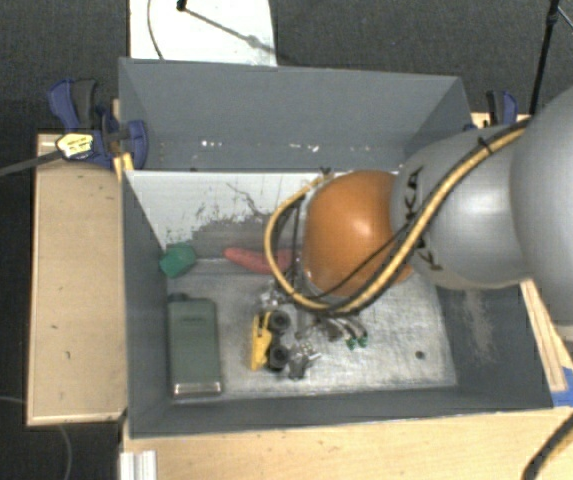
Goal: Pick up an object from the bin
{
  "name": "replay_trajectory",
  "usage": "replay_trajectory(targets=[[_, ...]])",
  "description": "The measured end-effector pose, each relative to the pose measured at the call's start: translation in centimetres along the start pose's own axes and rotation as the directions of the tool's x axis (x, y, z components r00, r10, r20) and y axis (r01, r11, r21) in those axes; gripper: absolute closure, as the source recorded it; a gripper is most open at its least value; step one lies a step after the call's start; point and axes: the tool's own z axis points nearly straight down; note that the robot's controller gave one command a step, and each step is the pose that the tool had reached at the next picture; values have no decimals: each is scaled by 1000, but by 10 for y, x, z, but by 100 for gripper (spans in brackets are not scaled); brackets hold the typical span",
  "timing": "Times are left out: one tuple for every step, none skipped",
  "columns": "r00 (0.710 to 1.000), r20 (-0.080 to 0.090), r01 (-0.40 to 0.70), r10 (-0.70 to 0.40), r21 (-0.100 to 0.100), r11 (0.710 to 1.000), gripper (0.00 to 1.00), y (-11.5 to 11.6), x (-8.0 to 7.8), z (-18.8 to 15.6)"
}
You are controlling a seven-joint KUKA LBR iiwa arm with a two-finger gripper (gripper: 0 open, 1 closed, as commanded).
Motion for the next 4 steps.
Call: replay_trajectory(targets=[[972,6,233,-233,0,972,0,16,-12,-11],[935,4,354,-354,1,935,0,23,-16,6],[845,-3,534,-534,10,845,100,18,-27,10],[845,-3,534,-534,10,845,100,18,-27,10]])
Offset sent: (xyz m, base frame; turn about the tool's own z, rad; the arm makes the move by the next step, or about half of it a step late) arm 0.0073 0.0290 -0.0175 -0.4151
